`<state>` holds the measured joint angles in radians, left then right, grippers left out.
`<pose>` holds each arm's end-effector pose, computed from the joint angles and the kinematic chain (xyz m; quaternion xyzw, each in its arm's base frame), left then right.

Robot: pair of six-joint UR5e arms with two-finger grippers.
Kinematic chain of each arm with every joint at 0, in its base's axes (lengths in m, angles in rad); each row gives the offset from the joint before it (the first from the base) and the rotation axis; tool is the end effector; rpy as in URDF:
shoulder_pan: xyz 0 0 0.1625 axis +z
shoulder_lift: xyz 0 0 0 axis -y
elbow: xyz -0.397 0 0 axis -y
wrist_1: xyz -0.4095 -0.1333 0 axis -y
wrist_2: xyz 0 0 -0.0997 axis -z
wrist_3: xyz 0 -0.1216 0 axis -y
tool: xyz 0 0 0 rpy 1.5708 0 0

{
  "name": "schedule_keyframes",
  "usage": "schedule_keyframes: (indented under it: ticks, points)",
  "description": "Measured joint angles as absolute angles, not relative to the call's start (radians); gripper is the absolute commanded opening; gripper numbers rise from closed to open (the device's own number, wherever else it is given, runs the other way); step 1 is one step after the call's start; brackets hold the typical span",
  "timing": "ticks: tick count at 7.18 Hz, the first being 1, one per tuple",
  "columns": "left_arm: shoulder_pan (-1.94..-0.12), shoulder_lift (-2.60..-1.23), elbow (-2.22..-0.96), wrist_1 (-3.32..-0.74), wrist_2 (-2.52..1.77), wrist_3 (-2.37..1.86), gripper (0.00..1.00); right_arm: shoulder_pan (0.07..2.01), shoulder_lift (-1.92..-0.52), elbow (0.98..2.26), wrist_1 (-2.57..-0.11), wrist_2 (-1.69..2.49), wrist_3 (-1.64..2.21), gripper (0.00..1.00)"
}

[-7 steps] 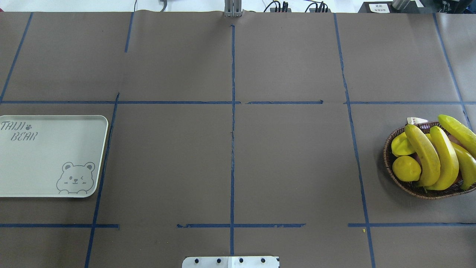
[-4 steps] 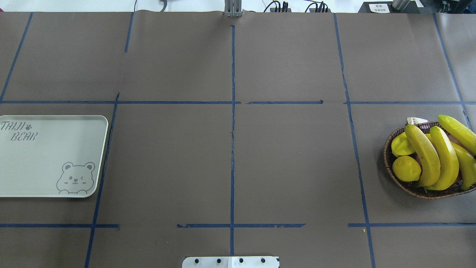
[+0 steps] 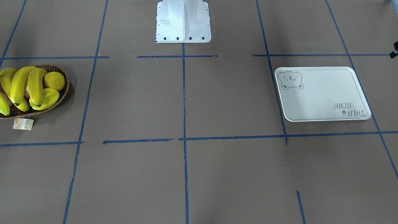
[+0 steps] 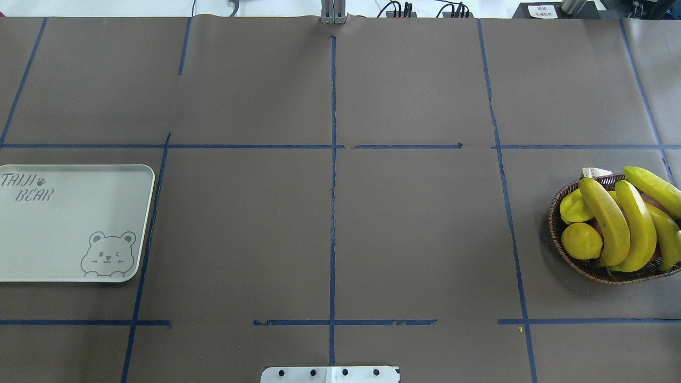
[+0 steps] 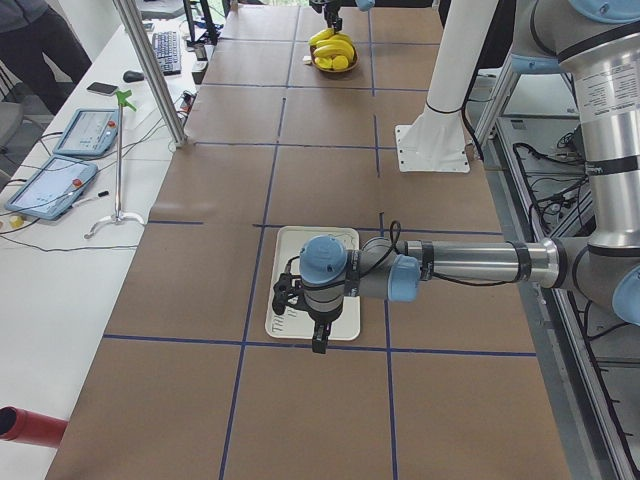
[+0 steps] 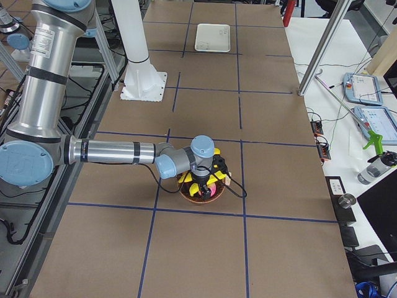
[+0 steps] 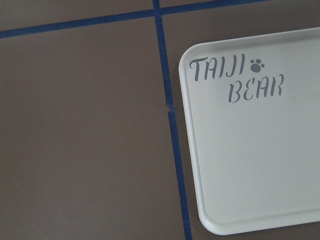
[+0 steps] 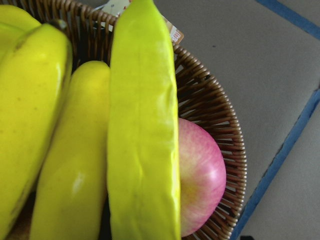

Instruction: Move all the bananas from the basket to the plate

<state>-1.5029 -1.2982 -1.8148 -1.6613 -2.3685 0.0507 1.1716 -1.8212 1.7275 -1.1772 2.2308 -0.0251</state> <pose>-0.0185 -0.4094 0.6351 0.0252 0.3884 0.0666 0.9187 -0.1142 -0.4217 0.6478 0.0793 -0.3411 -0.2443 0.9043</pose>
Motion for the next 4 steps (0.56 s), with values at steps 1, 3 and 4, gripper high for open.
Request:
schedule_keyframes:
  ticks: [1, 3, 4]
  points:
    - [-1.503, -1.298, -1.815, -1.662, -2.368, 0.051, 1.00, 1.171, -1.820, 1.727, -1.177, 2.232, -0.025, 0.15]
    - [-1.503, -1.298, -1.815, -1.662, -2.368, 0.051, 1.00, 1.171, -1.819, 1.730, -1.175, 2.235, -0.025, 0.07]
    - [-1.503, -1.298, -1.815, -1.662, -2.368, 0.051, 1.00, 1.173, -1.819, 1.735, -1.175, 2.238, -0.026, 0.06]
